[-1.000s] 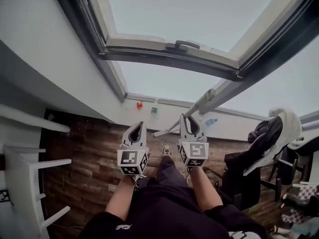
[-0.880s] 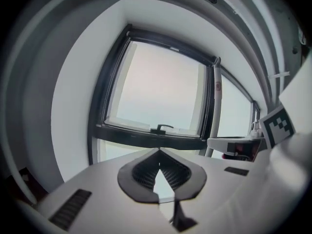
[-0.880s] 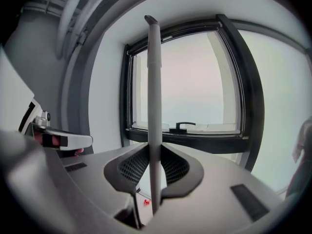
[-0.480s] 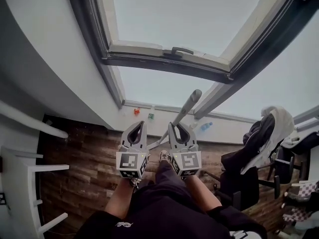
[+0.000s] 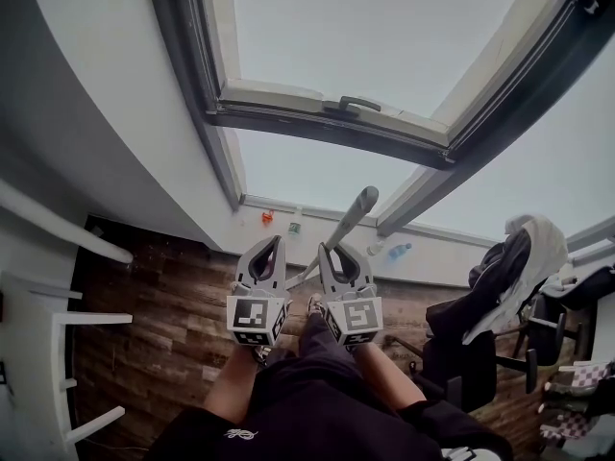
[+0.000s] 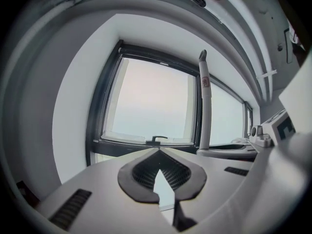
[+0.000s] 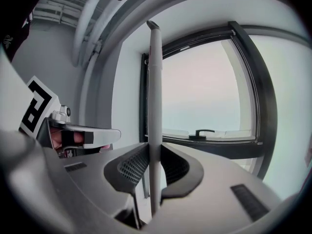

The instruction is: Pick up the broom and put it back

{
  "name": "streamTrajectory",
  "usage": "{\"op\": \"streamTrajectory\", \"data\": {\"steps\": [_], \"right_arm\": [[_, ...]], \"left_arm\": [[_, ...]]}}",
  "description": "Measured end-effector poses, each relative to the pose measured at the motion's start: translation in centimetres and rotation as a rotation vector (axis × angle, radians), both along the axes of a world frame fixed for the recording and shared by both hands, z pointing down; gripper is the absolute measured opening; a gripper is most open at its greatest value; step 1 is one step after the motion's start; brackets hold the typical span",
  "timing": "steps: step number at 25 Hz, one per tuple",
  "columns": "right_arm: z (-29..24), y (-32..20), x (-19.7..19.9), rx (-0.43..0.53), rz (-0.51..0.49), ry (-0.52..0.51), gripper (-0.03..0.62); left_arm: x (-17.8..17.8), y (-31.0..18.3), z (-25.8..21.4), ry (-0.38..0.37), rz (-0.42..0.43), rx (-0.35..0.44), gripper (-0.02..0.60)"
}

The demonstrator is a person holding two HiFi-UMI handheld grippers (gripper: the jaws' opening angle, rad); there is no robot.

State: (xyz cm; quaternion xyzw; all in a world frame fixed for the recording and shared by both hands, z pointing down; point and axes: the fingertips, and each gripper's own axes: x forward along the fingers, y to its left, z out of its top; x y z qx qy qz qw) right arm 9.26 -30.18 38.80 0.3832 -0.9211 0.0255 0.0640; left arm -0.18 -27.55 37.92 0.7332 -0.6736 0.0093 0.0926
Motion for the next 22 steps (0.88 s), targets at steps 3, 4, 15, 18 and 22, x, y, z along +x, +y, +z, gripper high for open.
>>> {"op": "streamTrajectory", "data": {"steps": [3, 4, 15, 18, 22], "right_arm": [[0.3, -0.3, -0.4, -0.001, -0.02, -0.002, 0.087], [0.3, -0.5, -0.7, -0.001, -0.035, 0.0, 0.087], [2.9, 1.5, -12.8, 0.001, -0.508, 0.031, 0.087], [3.2, 3.0, -15.9, -0.005, -0.625, 0.012, 0.087], [3.4, 6.2, -19.3, -0.009, -0.772, -0.006, 0.087]], "left_arm": [[0.2, -0.1, 0.4, -0.004, 0.005, 0.001, 0.0], [-0.1, 0.0, 0.6, -0.01, -0.014, -0.006, 0.002], [-10.0, 6.1, 2.8, 0.082, -0.516, -0.028, 0.0], [-12.0, 8.9, 3.2, 0.057, -0.653, -0.046, 0.002], [-13.1, 13.7, 3.6, 0.039, -0.823, -0.071, 0.0]]}}
